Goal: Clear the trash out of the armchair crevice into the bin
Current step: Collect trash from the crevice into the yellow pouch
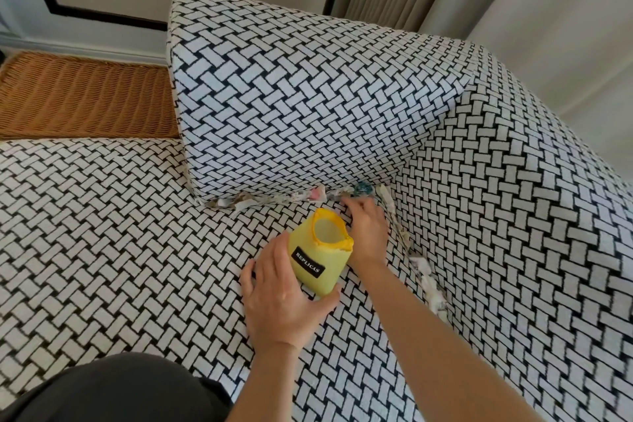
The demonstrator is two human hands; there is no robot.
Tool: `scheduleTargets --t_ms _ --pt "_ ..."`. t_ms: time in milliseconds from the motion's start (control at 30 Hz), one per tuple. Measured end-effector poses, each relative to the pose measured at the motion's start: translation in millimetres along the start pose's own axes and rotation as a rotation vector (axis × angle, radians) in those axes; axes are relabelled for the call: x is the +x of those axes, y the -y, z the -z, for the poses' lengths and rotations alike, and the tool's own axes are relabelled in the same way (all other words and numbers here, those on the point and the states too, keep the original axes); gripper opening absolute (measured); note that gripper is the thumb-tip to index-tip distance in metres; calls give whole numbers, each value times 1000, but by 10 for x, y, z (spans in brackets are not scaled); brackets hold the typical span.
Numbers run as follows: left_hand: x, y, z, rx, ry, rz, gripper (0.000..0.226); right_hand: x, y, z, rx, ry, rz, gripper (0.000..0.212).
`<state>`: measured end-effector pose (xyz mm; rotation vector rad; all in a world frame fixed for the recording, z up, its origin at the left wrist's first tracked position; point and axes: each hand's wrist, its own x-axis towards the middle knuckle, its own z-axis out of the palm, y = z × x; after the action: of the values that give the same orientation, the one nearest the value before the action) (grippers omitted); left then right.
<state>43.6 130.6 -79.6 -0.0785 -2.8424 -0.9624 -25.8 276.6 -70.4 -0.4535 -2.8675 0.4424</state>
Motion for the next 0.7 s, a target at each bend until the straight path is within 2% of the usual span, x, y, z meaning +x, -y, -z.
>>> scheduleTargets --t_ms 133,267,367,433,500,600,700 --pt "9 7 -2 0 7 -4 102 271 31 -35 -111 126 -76 38" --pt "7 19 -8 -2 7 -3 102 425 74 -36 -44 188 -151 33" --pt "4 20 -6 -3 12 -5 102 418 54 -43 11 128 -105 24" --pt "11 17 -6 -2 4 -8 102 329 5 -44 134 37 -65 19" --pt "14 23 -7 1 1 -8 101 258 -37 -15 232 22 -65 16" --pt "20 18 -6 10 8 -10 101 350 -31 122 208 156 -53 15" --pt "3 17 -5 17 12 -9 102 433 -29 179 102 251 -15 23"
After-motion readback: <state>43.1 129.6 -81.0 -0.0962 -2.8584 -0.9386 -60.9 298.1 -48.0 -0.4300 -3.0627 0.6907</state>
